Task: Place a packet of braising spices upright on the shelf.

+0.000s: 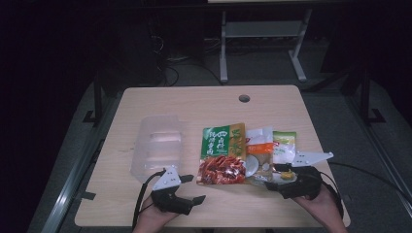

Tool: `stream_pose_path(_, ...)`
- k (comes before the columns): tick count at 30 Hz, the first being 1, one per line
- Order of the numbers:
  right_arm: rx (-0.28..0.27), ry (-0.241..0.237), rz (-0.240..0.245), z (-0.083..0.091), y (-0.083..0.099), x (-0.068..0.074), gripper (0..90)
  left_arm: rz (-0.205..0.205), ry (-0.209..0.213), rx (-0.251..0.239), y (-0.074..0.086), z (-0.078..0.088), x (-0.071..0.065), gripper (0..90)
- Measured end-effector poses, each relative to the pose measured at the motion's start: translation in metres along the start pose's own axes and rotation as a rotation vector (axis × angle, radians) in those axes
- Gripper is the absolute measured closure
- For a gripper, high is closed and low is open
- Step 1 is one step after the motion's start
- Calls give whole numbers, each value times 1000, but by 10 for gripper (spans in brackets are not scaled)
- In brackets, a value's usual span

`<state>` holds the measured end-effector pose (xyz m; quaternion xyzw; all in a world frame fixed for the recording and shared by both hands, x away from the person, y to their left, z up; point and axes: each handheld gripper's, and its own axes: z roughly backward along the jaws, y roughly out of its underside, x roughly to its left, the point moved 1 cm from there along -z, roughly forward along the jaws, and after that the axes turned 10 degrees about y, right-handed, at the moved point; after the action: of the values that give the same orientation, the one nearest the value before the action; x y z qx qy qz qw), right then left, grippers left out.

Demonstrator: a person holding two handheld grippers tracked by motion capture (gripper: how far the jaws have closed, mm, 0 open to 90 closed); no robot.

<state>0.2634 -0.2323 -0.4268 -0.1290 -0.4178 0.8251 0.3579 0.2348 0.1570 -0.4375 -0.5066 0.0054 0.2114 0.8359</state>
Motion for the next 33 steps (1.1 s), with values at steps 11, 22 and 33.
stream_pose_path(11, -2, -24, -5, -8, -18, 3, 202, -17, 2, 7, 0, 1, -2, 212)
stream_pose_path(22, 38, -37, 11, -36, -65, 1, 190, -28, -1, 15, -1, -3, -3, 215)
stream_pose_path(33, 134, -15, -30, -71, -110, -21, 203, -28, -3, 9, -3, -1, -2, 219)
